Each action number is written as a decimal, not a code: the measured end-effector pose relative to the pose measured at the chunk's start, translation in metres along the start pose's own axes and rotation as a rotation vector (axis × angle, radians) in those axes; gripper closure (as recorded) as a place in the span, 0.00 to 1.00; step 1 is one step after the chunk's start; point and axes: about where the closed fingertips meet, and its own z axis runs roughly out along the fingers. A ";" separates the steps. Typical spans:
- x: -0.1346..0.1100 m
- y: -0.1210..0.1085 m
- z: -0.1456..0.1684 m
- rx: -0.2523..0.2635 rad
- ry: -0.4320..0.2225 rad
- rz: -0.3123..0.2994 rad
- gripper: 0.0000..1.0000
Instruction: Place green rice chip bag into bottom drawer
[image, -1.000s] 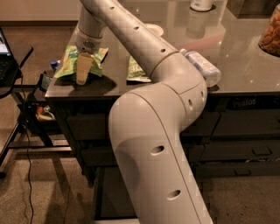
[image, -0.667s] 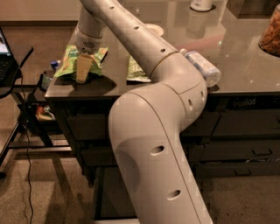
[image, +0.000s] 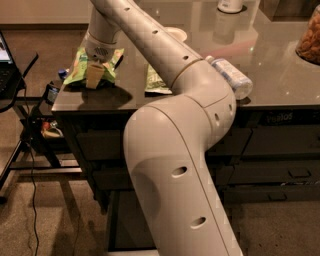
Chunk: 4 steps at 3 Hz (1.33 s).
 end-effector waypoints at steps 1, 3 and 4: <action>0.000 0.000 0.000 0.000 0.000 0.000 1.00; -0.006 0.004 -0.012 0.040 -0.020 -0.005 1.00; -0.013 0.011 -0.025 0.072 -0.016 -0.024 1.00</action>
Offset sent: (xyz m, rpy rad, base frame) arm 0.0000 0.0000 0.0000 0.0000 0.0000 0.0000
